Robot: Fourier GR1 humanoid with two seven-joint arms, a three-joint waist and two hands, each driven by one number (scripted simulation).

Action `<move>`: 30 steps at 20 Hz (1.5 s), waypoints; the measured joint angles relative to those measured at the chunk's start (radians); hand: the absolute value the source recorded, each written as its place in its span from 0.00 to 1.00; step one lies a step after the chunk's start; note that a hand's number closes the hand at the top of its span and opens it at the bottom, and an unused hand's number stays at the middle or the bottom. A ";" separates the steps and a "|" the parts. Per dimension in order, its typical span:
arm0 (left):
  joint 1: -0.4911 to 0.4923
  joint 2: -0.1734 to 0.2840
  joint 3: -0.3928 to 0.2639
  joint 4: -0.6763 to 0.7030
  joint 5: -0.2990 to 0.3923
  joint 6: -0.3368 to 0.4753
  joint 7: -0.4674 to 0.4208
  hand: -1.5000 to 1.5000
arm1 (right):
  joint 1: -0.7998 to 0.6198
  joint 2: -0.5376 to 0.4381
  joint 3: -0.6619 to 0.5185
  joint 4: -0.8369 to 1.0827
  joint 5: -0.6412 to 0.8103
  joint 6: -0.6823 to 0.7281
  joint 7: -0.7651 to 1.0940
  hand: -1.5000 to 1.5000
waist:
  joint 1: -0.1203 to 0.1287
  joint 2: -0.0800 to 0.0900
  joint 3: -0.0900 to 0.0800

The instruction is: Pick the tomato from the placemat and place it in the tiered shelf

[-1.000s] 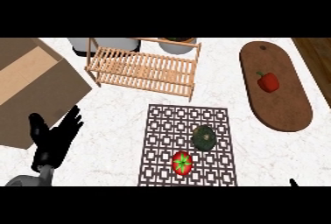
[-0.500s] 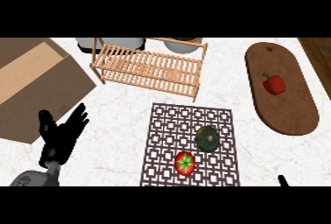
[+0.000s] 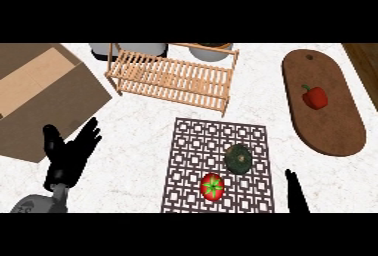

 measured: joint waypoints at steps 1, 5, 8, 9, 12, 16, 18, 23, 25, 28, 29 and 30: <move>-0.006 -0.001 0.005 0.006 -0.001 0.002 0.000 0.50 | -0.032 0.010 0.008 0.017 0.011 0.021 0.023 0.00 | -0.003 0.000 0.000; -0.005 -0.015 0.009 0.028 -0.007 -0.005 -0.012 0.50 | -0.160 0.023 0.025 0.098 0.013 0.066 0.088 0.00 | -0.008 -0.002 0.002; 0.001 -0.020 0.013 0.028 -0.010 -0.008 -0.017 0.50 | -0.207 0.032 0.032 0.157 0.008 0.085 0.119 0.00 | -0.011 -0.004 0.002; 0.003 -0.022 0.011 0.022 -0.013 -0.003 -0.014 0.50 | -0.217 0.034 0.038 0.175 0.011 0.085 0.126 0.00 | -0.013 -0.005 0.002; 0.018 -0.014 0.024 0.029 -0.010 -0.020 -0.027 0.50 | -0.246 0.038 0.025 0.214 0.014 0.090 0.139 0.00 | -0.016 -0.006 0.002; 0.014 -0.023 0.028 0.031 -0.019 -0.010 -0.027 0.50 | -0.265 0.041 0.025 0.264 0.031 0.089 0.145 0.00 | -0.022 -0.007 0.003; 0.014 -0.020 0.032 0.030 -0.021 -0.015 -0.027 0.50 | -0.279 0.041 0.025 0.289 0.029 0.085 0.146 0.00 | -0.022 -0.007 0.003; 0.036 -0.013 0.037 0.004 -0.020 -0.024 -0.014 0.50 | -0.297 0.041 0.024 0.349 0.019 0.063 0.145 0.00 | -0.021 -0.009 0.004; 0.038 -0.015 0.043 0.012 -0.019 -0.031 -0.022 0.50 | -0.303 0.041 0.020 0.379 0.018 0.053 0.145 0.00 | -0.023 -0.008 0.004; 0.035 -0.014 0.046 0.011 -0.021 -0.035 -0.012 0.50 | -0.316 0.041 0.007 0.423 0.014 0.045 0.145 0.00 | -0.024 -0.008 0.004; 0.031 -0.015 0.045 0.006 -0.022 -0.033 -0.005 0.50 | -0.326 0.041 0.004 0.442 0.014 0.041 0.145 0.00 | -0.024 -0.008 0.004; 0.035 -0.017 0.045 0.006 -0.023 -0.035 -0.006 0.50 | -0.320 0.041 0.009 0.455 0.019 0.037 0.145 0.00 | -0.024 -0.008 0.004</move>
